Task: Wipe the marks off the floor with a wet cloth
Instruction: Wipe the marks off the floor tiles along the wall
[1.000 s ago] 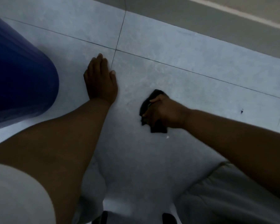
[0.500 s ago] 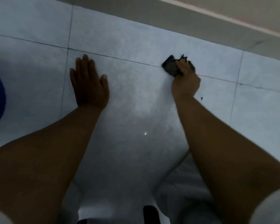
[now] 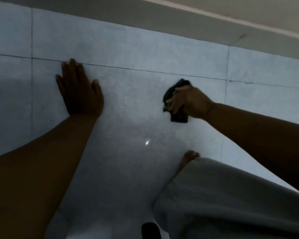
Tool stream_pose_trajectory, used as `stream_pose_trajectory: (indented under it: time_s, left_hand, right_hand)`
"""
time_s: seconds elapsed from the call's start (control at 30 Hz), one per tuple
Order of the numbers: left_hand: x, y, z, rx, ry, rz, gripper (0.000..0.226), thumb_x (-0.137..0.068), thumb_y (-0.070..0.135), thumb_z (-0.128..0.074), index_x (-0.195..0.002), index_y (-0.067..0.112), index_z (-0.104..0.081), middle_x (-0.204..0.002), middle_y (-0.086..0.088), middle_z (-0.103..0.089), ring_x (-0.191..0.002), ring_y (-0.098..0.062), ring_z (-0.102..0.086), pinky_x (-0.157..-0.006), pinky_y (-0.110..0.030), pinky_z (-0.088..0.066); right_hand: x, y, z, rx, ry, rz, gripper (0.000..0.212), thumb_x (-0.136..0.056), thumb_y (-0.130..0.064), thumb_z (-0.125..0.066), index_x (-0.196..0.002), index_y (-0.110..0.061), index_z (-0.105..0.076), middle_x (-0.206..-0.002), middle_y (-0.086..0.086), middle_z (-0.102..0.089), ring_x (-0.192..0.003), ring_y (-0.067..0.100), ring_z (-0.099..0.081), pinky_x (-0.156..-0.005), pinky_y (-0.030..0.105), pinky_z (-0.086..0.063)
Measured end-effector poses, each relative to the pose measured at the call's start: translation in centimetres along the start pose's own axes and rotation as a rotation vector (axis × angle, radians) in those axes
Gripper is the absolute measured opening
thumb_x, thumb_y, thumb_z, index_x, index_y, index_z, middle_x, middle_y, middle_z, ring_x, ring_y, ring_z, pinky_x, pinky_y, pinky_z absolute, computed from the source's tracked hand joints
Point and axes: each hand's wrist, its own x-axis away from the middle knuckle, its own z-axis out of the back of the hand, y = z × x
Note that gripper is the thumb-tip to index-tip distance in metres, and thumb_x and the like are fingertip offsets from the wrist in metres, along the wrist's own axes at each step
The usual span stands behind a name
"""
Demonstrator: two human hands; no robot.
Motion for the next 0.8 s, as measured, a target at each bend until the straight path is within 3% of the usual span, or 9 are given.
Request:
stream_pose_trajectory:
  time_s: [0.07,0.13,0.2,0.27,0.37,0.43,0.53,0.63,0.8]
  left_hand:
    - [0.3,0.0,-0.2,-0.013,0.003,0.001,0.065,-0.100,0.037,-0.030,-0.155,0.005,-0.018,-0.164,-0.015,-0.015,-0.153,-0.034,-0.011,-0.124,-0.053,-0.006]
    - [0.3,0.1,-0.1,-0.012,0.010,0.000,0.065,-0.100,0.037,-0.031,-0.155,0.004,-0.019,-0.165,-0.015,-0.015,-0.153,-0.034,-0.010,-0.124,-0.053,-0.006]
    - [0.2,0.3,0.0,-0.010,0.014,0.003,0.065,-0.100,0.037,-0.031,-0.155,0.004,-0.019,-0.164,-0.016,-0.015,-0.153,-0.035,-0.010,-0.124,-0.054,-0.005]
    - [0.1,0.5,0.0,-0.013,0.009,0.009,0.066,-0.100,0.037,-0.032,-0.155,0.004,-0.019,-0.164,-0.016,-0.014,-0.153,-0.035,-0.010,-0.124,-0.054,-0.005]
    - [0.2,0.6,0.2,-0.017,0.003,0.009,0.065,-0.101,0.037,-0.032,-0.155,0.004,-0.018,-0.164,-0.017,-0.014,-0.153,-0.035,-0.010,-0.124,-0.054,-0.005]
    - [0.1,0.6,0.3,-0.004,-0.004,0.005,0.065,-0.101,0.037,-0.033,-0.154,0.003,-0.018,-0.164,-0.017,-0.015,-0.153,-0.036,-0.010,-0.124,-0.055,-0.006]
    - [-0.1,0.6,0.5,0.017,-0.021,0.010,0.066,-0.100,0.037,-0.035,-0.155,0.004,-0.016,-0.164,-0.016,-0.014,-0.153,-0.035,-0.009,-0.124,-0.056,-0.007]
    - [0.0,0.4,0.4,0.023,-0.007,0.003,0.067,-0.099,0.037,-0.035,-0.154,0.004,-0.017,-0.164,-0.016,-0.015,-0.153,-0.035,-0.010,-0.124,-0.055,-0.007]
    - [-0.1,0.2,0.0,0.027,0.001,-0.008,0.067,-0.100,0.039,-0.034,-0.154,0.004,-0.016,-0.164,-0.016,-0.014,-0.153,-0.036,-0.010,-0.123,-0.055,-0.006]
  right_hand:
    - [-0.4,2.5,3.5,0.086,0.229,-0.189,0.039,-0.075,-0.013,-0.068,-0.097,0.019,-0.062,-0.075,-0.016,-0.075,-0.087,-0.001,-0.070,-0.088,0.017,-0.051]
    - [0.0,4.9,6.0,0.101,0.306,-0.394,0.021,-0.085,-0.006,-0.062,-0.103,-0.001,-0.072,-0.107,-0.002,-0.074,-0.111,0.014,-0.063,-0.104,0.026,-0.043]
    - [2.0,6.9,6.4,0.132,0.532,-0.677,0.034,-0.091,-0.009,-0.054,-0.122,-0.018,-0.065,-0.128,0.004,-0.064,-0.124,0.020,-0.054,-0.109,0.024,-0.034]
    - [3.4,6.2,4.5,0.073,0.750,-0.803,0.040,-0.090,-0.009,-0.053,-0.127,-0.022,-0.062,-0.131,0.004,-0.062,-0.125,0.019,-0.053,-0.104,0.013,-0.030]
    - [2.7,1.9,-0.7,-0.057,0.808,-0.869,0.036,-0.091,-0.012,-0.055,-0.124,-0.023,-0.064,-0.125,0.004,-0.066,-0.117,0.022,-0.059,-0.086,0.005,-0.032]
    - [1.9,-1.5,-4.5,-0.133,0.781,-0.790,0.032,-0.092,-0.012,-0.057,-0.121,-0.020,-0.067,-0.123,0.005,-0.067,-0.116,0.023,-0.059,-0.093,0.010,-0.034]
    - [1.8,-6.4,-9.9,-0.267,0.708,-0.442,0.025,-0.080,0.007,-0.060,-0.100,-0.001,-0.075,-0.112,0.018,-0.070,-0.113,0.023,-0.061,-0.103,0.005,-0.032]
    - [2.5,-6.7,-10.8,-0.197,0.456,-0.117,0.027,-0.067,0.010,-0.054,-0.082,0.003,-0.076,-0.097,0.021,-0.074,-0.104,0.027,-0.066,-0.103,0.009,-0.036]
    - [2.5,-2.5,-5.1,0.161,-0.064,0.195,0.029,-0.054,0.013,-0.060,-0.069,-0.006,-0.077,-0.089,0.013,-0.077,-0.093,0.028,-0.072,-0.097,0.009,-0.032]
